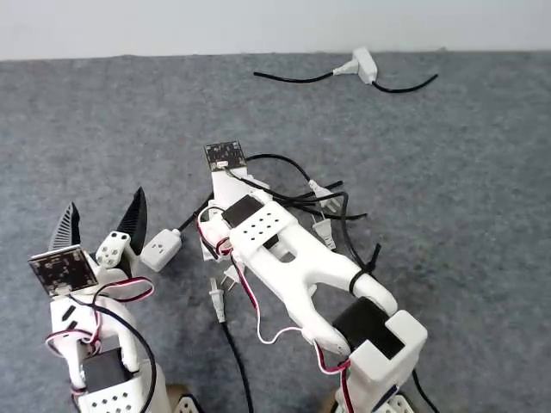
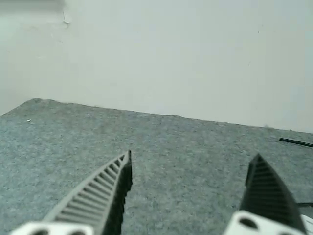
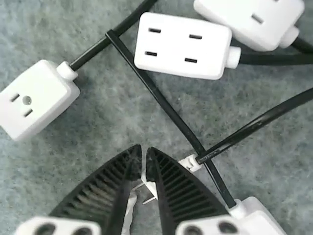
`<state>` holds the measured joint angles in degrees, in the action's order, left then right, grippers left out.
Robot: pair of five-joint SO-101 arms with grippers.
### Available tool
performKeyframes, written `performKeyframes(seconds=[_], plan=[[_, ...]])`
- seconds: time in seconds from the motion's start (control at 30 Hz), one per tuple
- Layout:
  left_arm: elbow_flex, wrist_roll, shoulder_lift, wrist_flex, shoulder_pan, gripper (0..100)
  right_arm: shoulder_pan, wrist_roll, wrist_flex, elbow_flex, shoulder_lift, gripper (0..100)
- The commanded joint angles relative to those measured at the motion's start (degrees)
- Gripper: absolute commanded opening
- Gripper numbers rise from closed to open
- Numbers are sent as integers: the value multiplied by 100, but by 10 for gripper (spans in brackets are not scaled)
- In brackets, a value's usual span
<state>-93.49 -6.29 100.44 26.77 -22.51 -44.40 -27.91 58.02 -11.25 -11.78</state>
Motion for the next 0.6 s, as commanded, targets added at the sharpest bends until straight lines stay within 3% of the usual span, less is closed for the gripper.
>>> performKeyframes(seconds=[0.0,0.17,0.43,0.57], plan=[[66,70,62,-193,9,348,57,-70,-31,62,268,13],[13,79,62,-193,158,348,40,-246,523,440,277,67],[4,88,62,-202,149,348,-48,-1697,1103,686,207,334],[4,88,62,-202,149,348,-66,-1960,989,527,127,354]])
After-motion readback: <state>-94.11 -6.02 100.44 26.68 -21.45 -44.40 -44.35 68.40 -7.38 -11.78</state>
